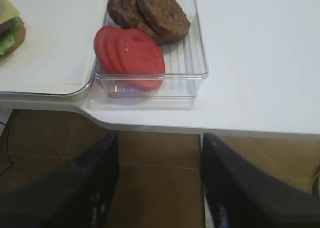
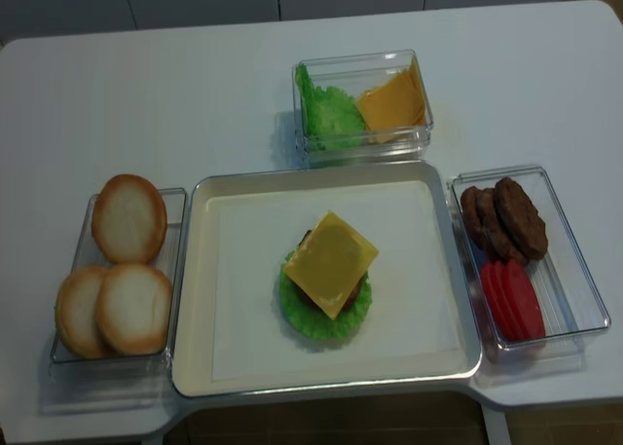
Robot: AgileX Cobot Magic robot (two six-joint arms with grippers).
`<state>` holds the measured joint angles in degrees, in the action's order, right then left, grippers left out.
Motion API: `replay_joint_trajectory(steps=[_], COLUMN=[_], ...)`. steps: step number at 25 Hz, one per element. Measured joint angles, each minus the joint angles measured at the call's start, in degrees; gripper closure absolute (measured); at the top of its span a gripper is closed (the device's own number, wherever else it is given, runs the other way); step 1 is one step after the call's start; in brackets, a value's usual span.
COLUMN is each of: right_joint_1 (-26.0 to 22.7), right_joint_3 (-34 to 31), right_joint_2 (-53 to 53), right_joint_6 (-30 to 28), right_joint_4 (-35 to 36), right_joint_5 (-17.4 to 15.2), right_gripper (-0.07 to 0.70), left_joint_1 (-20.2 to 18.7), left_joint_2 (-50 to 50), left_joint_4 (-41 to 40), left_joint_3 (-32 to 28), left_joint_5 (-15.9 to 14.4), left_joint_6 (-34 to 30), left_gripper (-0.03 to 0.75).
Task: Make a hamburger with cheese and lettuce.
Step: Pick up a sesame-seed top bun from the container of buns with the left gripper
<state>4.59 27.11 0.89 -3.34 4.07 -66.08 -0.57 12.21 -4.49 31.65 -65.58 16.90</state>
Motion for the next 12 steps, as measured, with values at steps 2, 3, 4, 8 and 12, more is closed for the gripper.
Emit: replay_joint_trajectory(steps=[2, 3, 4, 8, 12], right_joint_1=[0.0, 0.0, 0.0, 0.0, 0.0], right_joint_3=[0.0, 0.0, 0.0, 0.0, 0.0], right_joint_2=[0.0, 0.0, 0.0, 0.0, 0.0], right_joint_6=[0.0, 0.0, 0.0, 0.0, 0.0], right_joint_4=[0.0, 0.0, 0.0, 0.0, 0.0], right_joint_5=[0.0, 0.0, 0.0, 0.0, 0.0], right_gripper=[0.234, 0.234, 0.234, 0.234, 0.239], left_joint_1=[0.0, 0.0, 0.0, 0.0, 0.0], left_joint_2=[3.7, 5.7, 7.9, 17.4, 27.6], left_joint_4=[-0.3, -0.5, -0.5, -0.7, 0.1], left_joint_3=[0.6, 0.9, 1.4, 3.1, 5.6], left_joint_5=[1.9, 2.8, 4.0, 7.0, 8.3], left_joint_6=[1.8, 2.8, 3.9, 7.0, 7.9], left_gripper=[0.246, 0.246, 0.246, 0.246, 0.246])
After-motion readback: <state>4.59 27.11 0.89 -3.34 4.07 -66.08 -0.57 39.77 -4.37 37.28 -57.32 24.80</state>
